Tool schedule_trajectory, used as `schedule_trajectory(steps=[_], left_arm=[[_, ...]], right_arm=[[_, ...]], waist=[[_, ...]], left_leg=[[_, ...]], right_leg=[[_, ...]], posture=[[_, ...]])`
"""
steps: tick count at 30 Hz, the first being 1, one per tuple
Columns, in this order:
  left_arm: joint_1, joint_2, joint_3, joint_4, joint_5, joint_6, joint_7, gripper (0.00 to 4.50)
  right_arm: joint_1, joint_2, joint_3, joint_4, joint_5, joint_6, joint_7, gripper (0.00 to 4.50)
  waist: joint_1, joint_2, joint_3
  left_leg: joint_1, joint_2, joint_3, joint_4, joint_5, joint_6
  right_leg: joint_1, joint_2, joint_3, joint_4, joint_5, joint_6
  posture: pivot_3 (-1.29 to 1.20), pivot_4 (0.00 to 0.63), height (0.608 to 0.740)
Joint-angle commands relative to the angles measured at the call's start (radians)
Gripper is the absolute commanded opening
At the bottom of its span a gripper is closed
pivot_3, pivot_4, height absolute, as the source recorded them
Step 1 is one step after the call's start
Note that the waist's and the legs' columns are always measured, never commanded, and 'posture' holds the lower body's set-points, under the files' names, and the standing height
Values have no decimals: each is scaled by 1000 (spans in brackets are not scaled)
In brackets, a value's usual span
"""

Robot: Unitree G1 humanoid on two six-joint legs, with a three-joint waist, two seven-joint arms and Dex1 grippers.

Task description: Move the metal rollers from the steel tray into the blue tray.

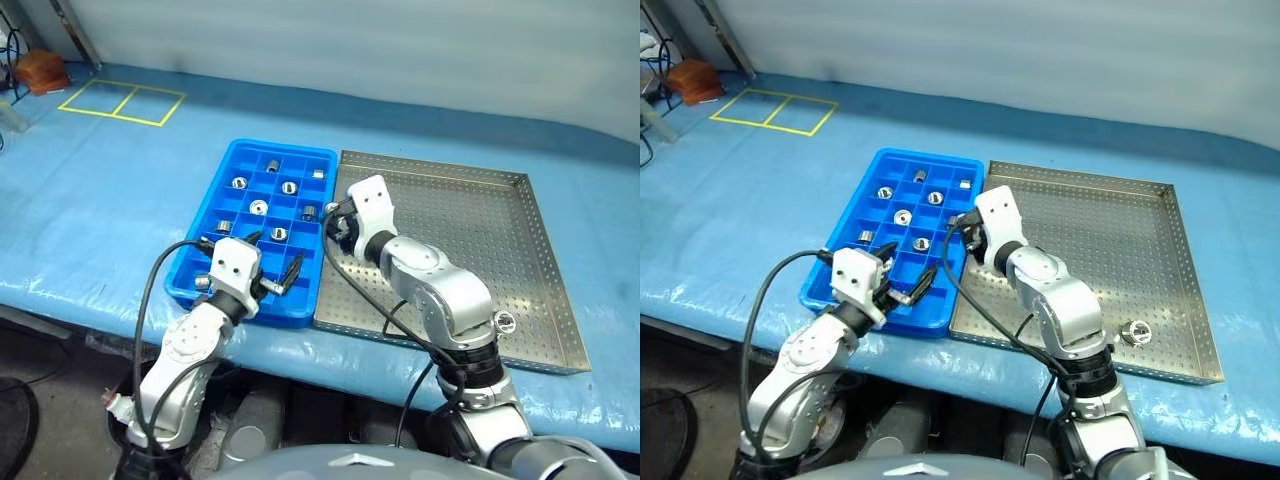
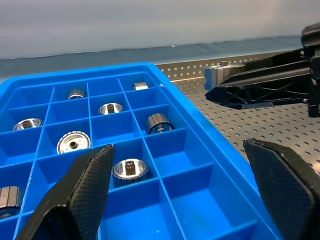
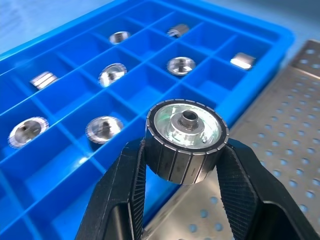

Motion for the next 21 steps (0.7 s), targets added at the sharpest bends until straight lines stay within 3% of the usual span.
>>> schedule_trajectory(steps=[1, 8, 15, 21], left_arm=[[42, 25, 31, -98, -70, 15, -47, 4500], [80, 36, 36, -131, -70, 36, -23, 4500], [99, 25, 33, -130, -73, 25, -17, 4500], [105, 28, 22, -120, -77, 13, -30, 4500]], right_arm=[[-16, 8, 16, -67, 53, 63, 41, 1721], [-1, 46, 12, -49, 115, 143, 64, 1721], [15, 14, 20, -67, 108, 185, 57, 1721], [46, -27, -16, -133, 116, 249, 51, 3677]], waist=[[9, 0, 0], [53, 0, 0], [104, 0, 0], [130, -1, 0]], left_leg=[[-1, 0, 0, 0, 0, 0], [-2, 0, 0, 0, 0, 0], [-4, 0, 1, 0, 0, 0], [-5, 0, 1, 0, 0, 0]], right_leg=[[-1, 0, 0, 0, 0, 0], [-3, -1, 0, 0, 0, 0], [-5, -1, 0, 0, 0, 0], [-5, -1, 0, 0, 0, 0]], posture=[[338, 150, 740], [379, 150, 740], [392, 150, 740], [367, 150, 740]])
